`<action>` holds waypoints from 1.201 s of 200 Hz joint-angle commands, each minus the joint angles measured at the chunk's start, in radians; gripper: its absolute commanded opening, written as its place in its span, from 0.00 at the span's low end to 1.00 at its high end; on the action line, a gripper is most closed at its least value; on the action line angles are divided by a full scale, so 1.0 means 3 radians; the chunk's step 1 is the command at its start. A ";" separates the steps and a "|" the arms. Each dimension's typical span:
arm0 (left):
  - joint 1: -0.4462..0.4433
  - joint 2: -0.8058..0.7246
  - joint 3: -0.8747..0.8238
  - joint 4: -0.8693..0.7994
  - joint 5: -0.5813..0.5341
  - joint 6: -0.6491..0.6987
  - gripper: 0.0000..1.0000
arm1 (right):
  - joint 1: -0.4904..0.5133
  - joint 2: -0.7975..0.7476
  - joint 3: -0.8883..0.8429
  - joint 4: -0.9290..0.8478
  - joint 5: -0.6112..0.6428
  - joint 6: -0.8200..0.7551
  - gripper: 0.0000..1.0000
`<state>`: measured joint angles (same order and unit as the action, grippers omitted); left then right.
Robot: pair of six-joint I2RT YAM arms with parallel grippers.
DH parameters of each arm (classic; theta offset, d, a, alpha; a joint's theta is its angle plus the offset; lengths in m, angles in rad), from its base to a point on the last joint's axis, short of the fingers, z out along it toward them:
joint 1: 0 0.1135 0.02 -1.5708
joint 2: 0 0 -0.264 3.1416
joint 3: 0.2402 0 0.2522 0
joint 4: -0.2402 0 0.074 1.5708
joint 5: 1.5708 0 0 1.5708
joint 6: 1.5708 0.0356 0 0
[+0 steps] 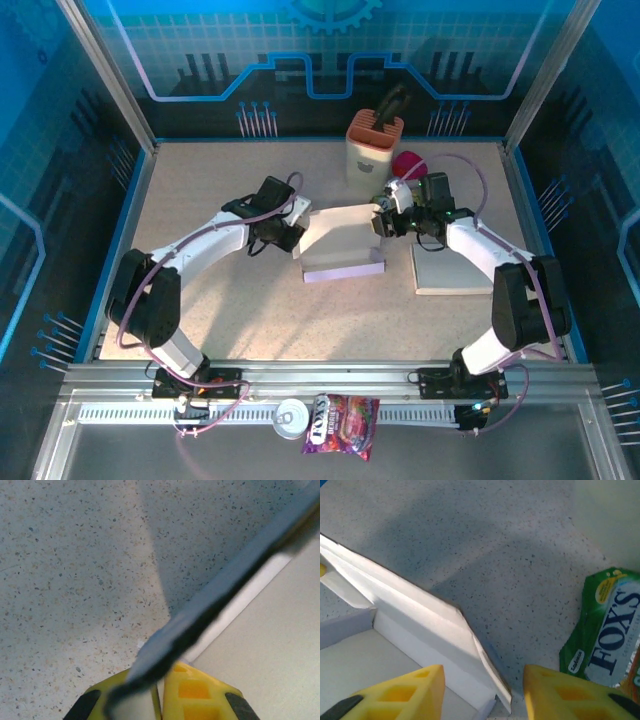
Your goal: Fold the paper box
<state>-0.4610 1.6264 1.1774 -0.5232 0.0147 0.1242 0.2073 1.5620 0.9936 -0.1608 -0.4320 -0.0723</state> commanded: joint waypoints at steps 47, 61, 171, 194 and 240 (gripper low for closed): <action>0.0008 -0.0090 0.0033 -0.0092 -0.0068 0.0105 0.00 | -0.0013 0.0077 0.0104 -0.0088 -0.0144 -0.0076 0.37; 0.0010 -0.0096 0.0025 -0.0087 -0.0067 0.0105 0.00 | -0.0001 0.0082 0.0102 -0.0084 -0.0139 -0.0062 0.33; -0.0021 -0.0165 0.0175 0.0062 -0.0076 -0.0867 0.00 | 0.0468 -0.0283 -0.0025 0.0070 0.0849 0.0455 0.00; -0.0096 -0.0199 0.0249 0.0044 -0.0327 -0.1194 0.00 | 0.0644 -0.0361 -0.0021 0.0120 0.1222 0.0786 0.00; -0.0146 -0.0231 0.0250 0.0150 -0.0604 -0.1936 0.00 | 0.1038 -0.0349 -0.0099 0.0421 0.1931 0.1474 0.00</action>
<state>-0.4828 1.5917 1.2198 -0.5323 -0.1413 -0.2852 0.4438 1.4734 0.9920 -0.1211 0.0231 0.2123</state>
